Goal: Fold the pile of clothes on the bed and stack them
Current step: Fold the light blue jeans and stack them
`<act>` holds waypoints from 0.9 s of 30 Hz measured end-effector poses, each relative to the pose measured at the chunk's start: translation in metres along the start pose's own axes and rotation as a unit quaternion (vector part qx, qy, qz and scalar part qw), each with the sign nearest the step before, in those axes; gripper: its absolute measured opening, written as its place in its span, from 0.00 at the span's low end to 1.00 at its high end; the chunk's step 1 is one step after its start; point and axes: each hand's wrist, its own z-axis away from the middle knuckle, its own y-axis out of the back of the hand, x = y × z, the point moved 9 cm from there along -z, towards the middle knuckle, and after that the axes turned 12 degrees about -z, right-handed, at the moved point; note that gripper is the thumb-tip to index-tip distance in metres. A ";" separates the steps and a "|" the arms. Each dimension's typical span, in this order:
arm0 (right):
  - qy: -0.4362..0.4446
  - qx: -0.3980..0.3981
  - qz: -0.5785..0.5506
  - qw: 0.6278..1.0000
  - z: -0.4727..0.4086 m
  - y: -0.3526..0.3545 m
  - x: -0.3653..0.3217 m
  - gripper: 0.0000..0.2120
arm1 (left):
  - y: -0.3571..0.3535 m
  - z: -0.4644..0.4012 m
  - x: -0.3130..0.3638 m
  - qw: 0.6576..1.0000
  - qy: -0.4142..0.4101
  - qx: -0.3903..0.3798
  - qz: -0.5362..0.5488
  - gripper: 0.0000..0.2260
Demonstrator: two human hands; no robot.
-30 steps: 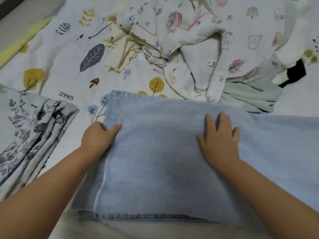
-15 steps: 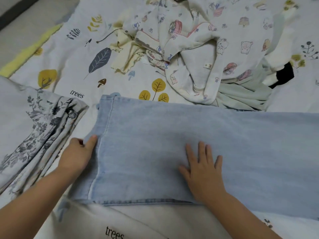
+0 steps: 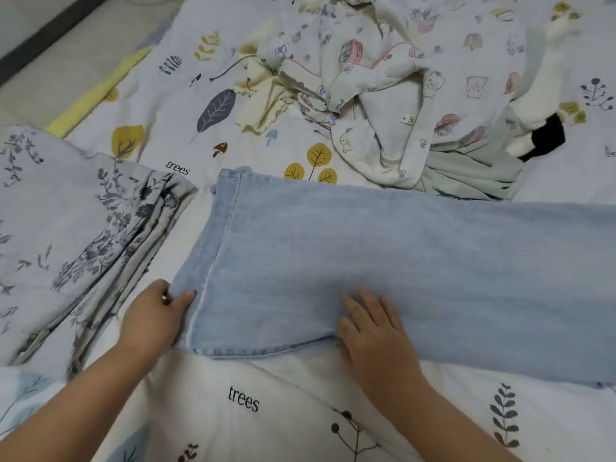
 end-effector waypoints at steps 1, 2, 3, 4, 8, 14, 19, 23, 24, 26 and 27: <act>0.007 0.010 -0.022 1.000 0.006 0.000 -0.003 0.05 | 0.007 0.001 -0.001 1.000 0.000 0.012 -0.001 0.13; 0.011 -0.001 -0.042 0.999 0.013 -0.003 -0.006 0.09 | 0.008 0.002 -0.004 1.000 0.007 0.007 -0.003 0.11; 0.018 -0.023 -0.061 0.998 0.020 -0.007 -0.008 0.12 | 0.004 0.004 -0.007 1.000 0.016 -0.017 -0.011 0.10; 0.032 -0.043 -0.077 0.996 0.024 -0.010 -0.012 0.13 | -0.005 0.008 -0.010 0.998 0.025 -0.057 -0.022 0.11; -0.003 0.015 -0.105 0.994 0.012 0.005 0.004 0.07 | -0.025 0.016 -0.011 0.985 0.048 -0.163 0.021 0.14; -0.264 -0.118 0.002 0.957 0.001 -0.036 0.083 0.32 | -0.023 0.010 0.006 0.960 0.097 -0.207 0.160 0.11; -0.251 -0.153 -0.067 0.953 -0.005 -0.036 0.085 0.29 | -0.007 0.028 0.055 0.926 0.013 -0.308 0.218 0.13; -0.215 -0.067 -0.117 0.967 -0.004 0.009 0.093 0.22 | 0.021 0.053 0.122 0.940 -0.101 -0.284 0.162 0.12; -0.216 -0.059 -0.121 0.967 0.000 0.017 0.098 0.20 | 0.024 0.063 0.141 0.941 -0.132 -0.275 0.145 0.12; -0.223 -0.053 -0.124 0.965 0.009 0.030 0.112 0.17 | 0.028 0.082 0.177 0.945 -0.191 -0.241 0.110 0.11; -0.228 -0.053 -0.121 0.965 0.014 0.036 0.121 0.17 | 0.027 0.092 0.195 0.946 -0.219 -0.219 0.090 0.10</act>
